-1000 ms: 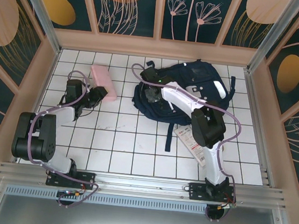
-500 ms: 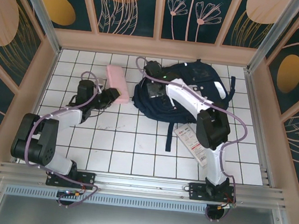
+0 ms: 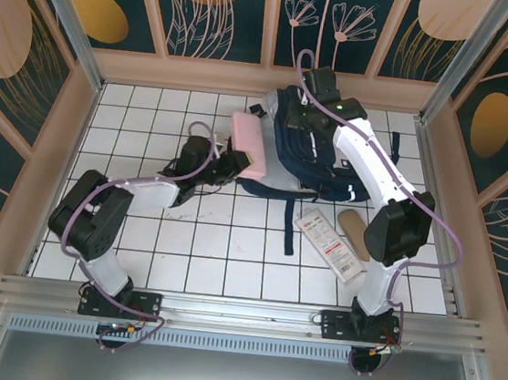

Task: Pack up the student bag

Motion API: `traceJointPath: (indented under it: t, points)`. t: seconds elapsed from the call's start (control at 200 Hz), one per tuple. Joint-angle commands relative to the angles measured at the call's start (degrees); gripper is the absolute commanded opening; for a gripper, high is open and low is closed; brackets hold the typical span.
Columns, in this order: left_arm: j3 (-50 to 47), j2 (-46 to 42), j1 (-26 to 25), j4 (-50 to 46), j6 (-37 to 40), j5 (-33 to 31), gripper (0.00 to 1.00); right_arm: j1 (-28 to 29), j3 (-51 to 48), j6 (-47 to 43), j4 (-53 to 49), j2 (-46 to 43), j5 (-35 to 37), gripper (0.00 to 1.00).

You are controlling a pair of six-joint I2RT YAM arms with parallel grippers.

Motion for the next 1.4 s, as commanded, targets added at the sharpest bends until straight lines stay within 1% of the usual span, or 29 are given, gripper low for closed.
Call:
traceJointPath:
  t: [0.0,0.05,0.075,0.185,0.32,0.405,0.485,0.52,0.605,0.69,0.805,0.916,0.981,1.041,1.071,1.091,1.251,1.396]
  points:
    - [5.14,4.31,-2.73,4.37,-2.27,-3.12,0.29,-0.39,1.34,3.67,5.04,-5.08,-5.28,0.0]
    - [6.31,6.48,-3.62,3.9,-2.63,-3.92,0.29,-0.38,1.2,3.77,4.95,-5.45,-5.65,0.0]
    - [8.61,7.6,-4.04,3.38,-2.83,-4.3,0.29,-0.43,1.09,3.77,4.97,-5.65,-5.8,0.0]
    - [13.07,12.56,-5.54,0.62,-2.94,-6.02,0.28,-0.46,0.66,3.7,4.83,-6.35,-6.02,0.0]
    - [18.07,17.81,-6.87,-2.81,-2.93,-6.9,0.28,-0.7,0.19,3.42,4.8,-6.87,-6.2,0.0]
    - [22.38,20.88,-8.06,-8.75,-1.36,-7.71,0.27,-1.08,-0.45,3.39,4.94,-7.27,-6.33,0.0]
    - [24.78,22.81,-9.07,-10.98,-0.67,-7.73,0.28,-1.44,-1.14,3.34,5.18,-7.54,-6.62,0.0]
    - [25.63,23.48,-9.37,-11.86,-0.53,-7.48,0.31,-1.62,-1.36,3.33,5.3,-7.53,-6.64,0.0]
    - [26.54,23.54,-9.51,-13.36,0.01,-7.28,0.47,-1.84,-1.8,3.25,5.44,-7.66,-6.81,0.0]
    - [28.26,22.46,-9.51,-18.61,2.89,-8.97,0.61,-2.22,-2.25,3.35,5.72,-7.58,-6.94,0.0]
    - [30.51,20.43,-9.49,-26.55,6.76,-12.26,0.75,-2.66,-2.97,3.33,5.97,-7.47,-6.99,0.0]
    - [31.02,17.7,-9.42,-31.08,9.08,-15.02,0.83,-2.77,-3.61,3.34,6.33,-7.22,-6.83,0.0]
    - [32.23,16.58,-9.36,-34.58,10.96,-16.79,0.87,-2.86,-3.79,3.33,6.36,-6.95,-6.73,0.0]
    - [33.13,15.48,-9.42,-37.63,12.39,-18.89,0.89,-2.84,-3.96,3.16,6.34,-6.66,-6.48,0.0]
    - [33.44,14.77,-9.33,-39.29,12.9,-20.19,0.95,-2.82,-3.92,3.16,6.23,-6.59,-6.3,0.0]
    - [33.39,14.27,-9.27,-40.18,13.25,-20.9,0.96,-2.86,-4.05,3.09,6.19,-6.55,-6.16,0.0]
    - [29.56,8.67,-7.82,-42.27,14.11,-23.45,0.96,-2.92,-5.73,2.98,5.99,-6.32,-5.07,0.0]
    - [24.99,3.48,-5.84,-41.92,15.6,-23.36,0.95,-2.94,-8.29,3.81,6.45,-6.52,-4.62,0.0]
